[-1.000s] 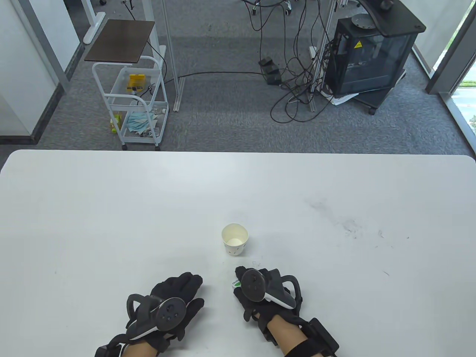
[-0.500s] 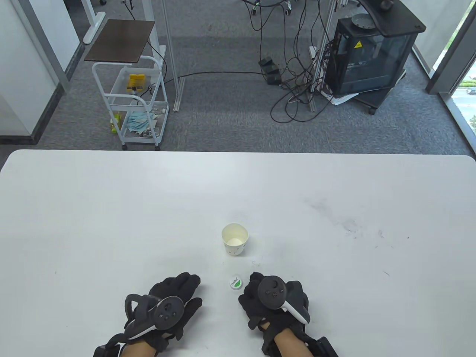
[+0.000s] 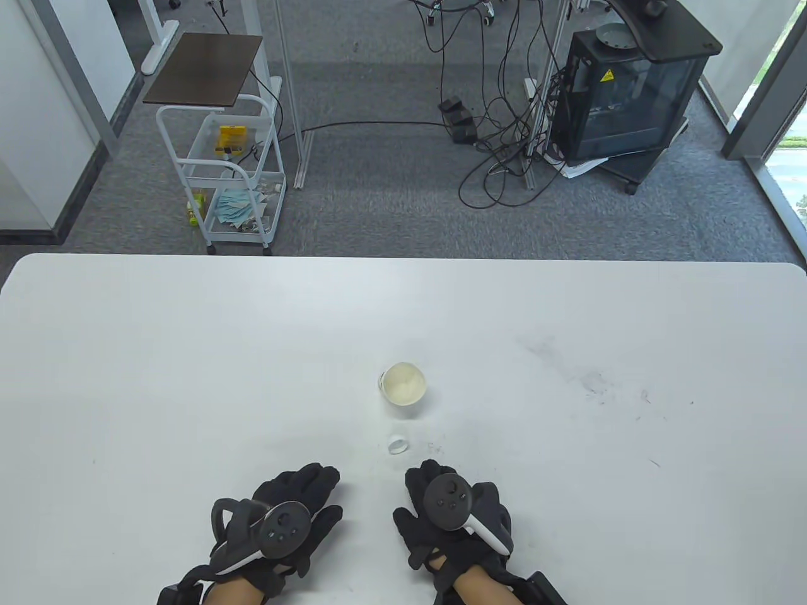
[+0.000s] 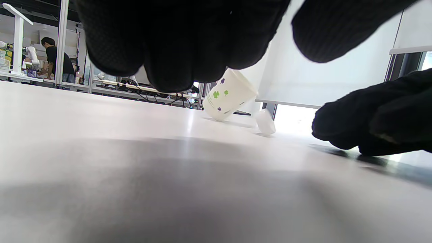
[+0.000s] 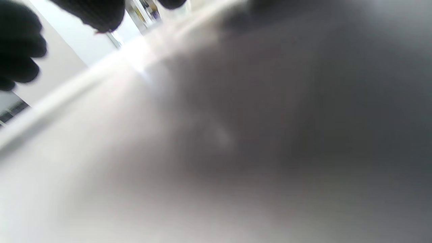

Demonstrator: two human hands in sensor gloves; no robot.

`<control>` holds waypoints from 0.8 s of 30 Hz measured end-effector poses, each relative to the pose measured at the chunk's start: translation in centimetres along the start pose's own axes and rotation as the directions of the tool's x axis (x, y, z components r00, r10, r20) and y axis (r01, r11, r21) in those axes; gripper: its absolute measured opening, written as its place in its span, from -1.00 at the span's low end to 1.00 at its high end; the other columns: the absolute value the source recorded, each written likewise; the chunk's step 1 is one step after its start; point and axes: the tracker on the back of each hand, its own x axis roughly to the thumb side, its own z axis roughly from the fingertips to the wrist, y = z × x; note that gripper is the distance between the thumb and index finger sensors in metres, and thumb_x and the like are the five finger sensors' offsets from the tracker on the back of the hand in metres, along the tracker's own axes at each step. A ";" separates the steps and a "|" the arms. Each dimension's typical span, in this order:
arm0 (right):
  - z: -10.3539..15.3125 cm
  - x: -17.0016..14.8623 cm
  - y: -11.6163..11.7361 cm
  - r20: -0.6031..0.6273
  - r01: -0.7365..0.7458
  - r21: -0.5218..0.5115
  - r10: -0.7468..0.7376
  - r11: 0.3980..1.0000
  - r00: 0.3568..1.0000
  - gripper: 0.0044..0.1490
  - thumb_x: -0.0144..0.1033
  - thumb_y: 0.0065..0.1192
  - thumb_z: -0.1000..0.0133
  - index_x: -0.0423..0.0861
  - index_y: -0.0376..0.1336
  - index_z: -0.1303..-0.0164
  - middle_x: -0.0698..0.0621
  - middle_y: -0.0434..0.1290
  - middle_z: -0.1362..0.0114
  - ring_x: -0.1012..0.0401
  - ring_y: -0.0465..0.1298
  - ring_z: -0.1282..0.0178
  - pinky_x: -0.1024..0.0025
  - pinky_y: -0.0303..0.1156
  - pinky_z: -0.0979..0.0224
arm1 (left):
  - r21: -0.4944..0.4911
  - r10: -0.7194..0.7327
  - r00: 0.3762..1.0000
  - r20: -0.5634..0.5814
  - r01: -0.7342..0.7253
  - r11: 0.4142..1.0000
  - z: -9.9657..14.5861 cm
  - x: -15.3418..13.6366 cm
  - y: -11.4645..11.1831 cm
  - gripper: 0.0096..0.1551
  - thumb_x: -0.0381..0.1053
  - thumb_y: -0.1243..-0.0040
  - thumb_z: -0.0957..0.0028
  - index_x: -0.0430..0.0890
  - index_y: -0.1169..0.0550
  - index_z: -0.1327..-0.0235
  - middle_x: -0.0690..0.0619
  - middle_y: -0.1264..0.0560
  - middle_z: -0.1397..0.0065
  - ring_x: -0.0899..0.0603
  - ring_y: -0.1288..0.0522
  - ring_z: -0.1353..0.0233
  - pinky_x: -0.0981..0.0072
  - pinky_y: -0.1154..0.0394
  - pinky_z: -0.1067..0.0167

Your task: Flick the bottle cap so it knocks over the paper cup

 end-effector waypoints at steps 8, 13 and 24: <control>0.3 -2.8 -4.5 0.286 -0.157 -0.189 0.207 0.969 0.936 -0.16 -0.01 0.28 -0.17 -0.06 0.08 -0.61 -0.19 0.16 -0.66 -0.20 0.13 -0.65 -0.18 0.10 -0.58 | 0.016 -0.011 1.000 0.010 0.011 1.000 0.0 0.2 0.2 -0.26 0.43 -0.09 -0.03 0.17 -0.38 -0.47 0.03 -0.43 -0.56 -0.15 -0.56 -0.40 -0.02 -0.52 -0.31; 0.7 -4.1 -5.6 0.325 -0.108 -0.244 0.186 0.964 0.927 -0.15 0.00 0.30 -0.16 -0.06 0.09 -0.61 -0.19 0.17 -0.66 -0.21 0.13 -0.66 -0.21 0.09 -0.58 | 0.033 -0.017 1.000 0.022 0.016 0.999 0.1 0.4 0.3 -0.26 0.43 -0.09 -0.03 0.17 -0.38 -0.47 0.03 -0.43 -0.56 -0.14 -0.56 -0.40 -0.02 -0.52 -0.32; 0.7 -4.4 -6.0 0.311 -0.187 -0.251 0.262 0.950 0.914 -0.15 0.02 0.30 -0.15 -0.05 0.11 -0.60 -0.18 0.19 -0.65 -0.19 0.15 -0.65 -0.20 0.11 -0.57 | 0.062 -0.019 1.000 0.024 0.017 0.998 0.3 0.4 0.7 -0.25 0.42 -0.09 -0.02 0.17 -0.39 -0.47 0.02 -0.43 -0.56 -0.15 -0.56 -0.40 -0.03 -0.52 -0.32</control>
